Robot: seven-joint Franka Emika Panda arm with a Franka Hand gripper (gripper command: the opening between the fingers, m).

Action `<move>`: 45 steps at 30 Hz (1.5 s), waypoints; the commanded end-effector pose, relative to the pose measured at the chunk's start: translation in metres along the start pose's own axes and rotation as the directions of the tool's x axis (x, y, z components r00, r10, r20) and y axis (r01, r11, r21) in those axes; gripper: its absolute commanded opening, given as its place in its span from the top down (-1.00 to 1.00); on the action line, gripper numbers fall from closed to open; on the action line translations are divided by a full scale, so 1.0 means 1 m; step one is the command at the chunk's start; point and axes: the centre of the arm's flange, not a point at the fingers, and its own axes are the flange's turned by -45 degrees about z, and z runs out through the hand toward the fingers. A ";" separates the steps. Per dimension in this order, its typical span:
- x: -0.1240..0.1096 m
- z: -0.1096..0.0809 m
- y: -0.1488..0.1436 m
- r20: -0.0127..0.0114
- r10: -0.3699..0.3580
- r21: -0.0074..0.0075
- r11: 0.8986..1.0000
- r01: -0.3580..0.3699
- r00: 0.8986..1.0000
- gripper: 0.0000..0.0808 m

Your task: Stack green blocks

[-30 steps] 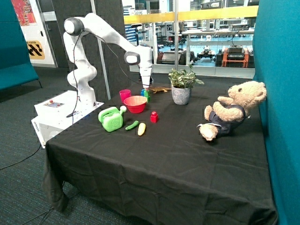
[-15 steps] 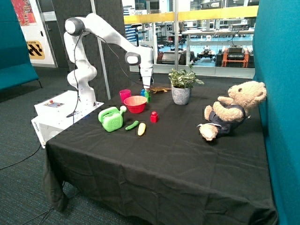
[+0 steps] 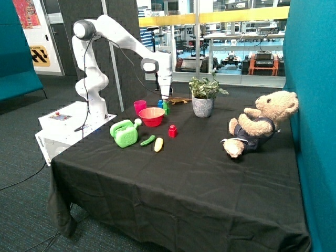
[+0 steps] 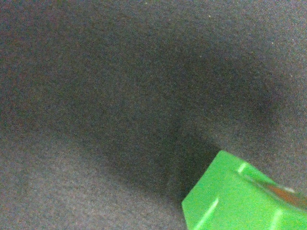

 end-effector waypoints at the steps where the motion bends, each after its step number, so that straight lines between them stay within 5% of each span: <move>1: 0.001 0.000 0.002 0.004 0.003 -0.001 1.000 -0.003 1.000 -0.99; 45: 0.016 0.014 -0.009 0.004 -0.012 -0.001 1.000 0.012 1.000 -1.00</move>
